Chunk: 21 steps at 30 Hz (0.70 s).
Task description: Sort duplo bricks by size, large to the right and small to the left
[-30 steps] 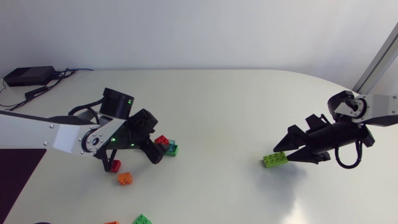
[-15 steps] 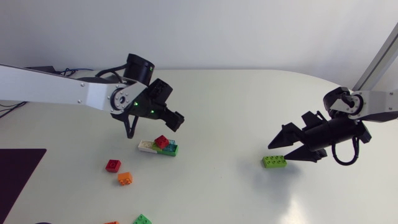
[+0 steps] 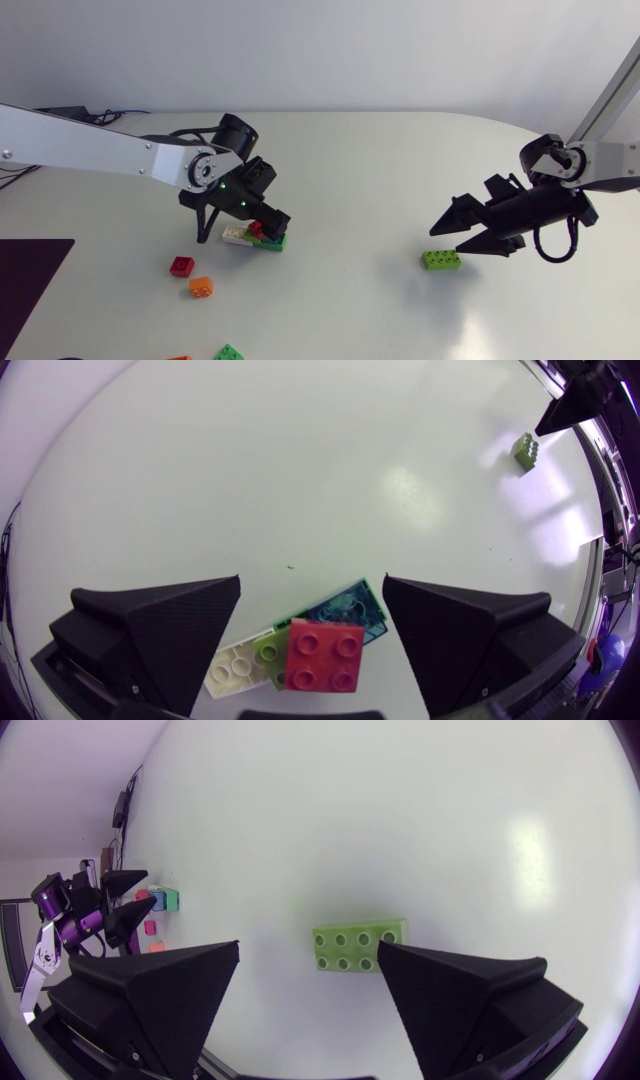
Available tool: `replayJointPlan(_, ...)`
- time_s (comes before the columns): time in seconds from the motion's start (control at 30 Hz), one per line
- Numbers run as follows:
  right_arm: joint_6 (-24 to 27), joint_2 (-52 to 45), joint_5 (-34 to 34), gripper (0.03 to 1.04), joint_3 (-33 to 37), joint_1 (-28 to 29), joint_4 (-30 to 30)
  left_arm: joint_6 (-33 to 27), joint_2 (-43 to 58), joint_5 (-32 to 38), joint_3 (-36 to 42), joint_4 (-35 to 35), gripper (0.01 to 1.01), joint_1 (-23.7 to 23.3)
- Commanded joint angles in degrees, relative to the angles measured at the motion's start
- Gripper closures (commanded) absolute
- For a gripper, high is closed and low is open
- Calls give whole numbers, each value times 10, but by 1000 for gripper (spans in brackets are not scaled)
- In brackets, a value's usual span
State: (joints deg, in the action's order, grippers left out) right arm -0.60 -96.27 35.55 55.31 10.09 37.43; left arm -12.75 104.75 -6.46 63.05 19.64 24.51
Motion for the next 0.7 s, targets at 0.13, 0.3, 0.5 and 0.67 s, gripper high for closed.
replayJointPlan(0.13, -10, 18, 1, 64, -6, -5, 16, 14, -84, 0, -62, 13, 43, 13)
replayJointPlan(0.3, -9, 18, 1, 66, -8, -7, 16, 7, -111, -13, -64, 22, 43, 4)
replayJointPlan(0.5, -14, 21, 1, 66, -13, -17, 15, 54, -24, 32, 23, 24, 44, -6)
replayJointPlan(0.67, -13, 19, 1, 66, -12, -16, 12, 82, 41, 70, 89, 74, 474, 7)
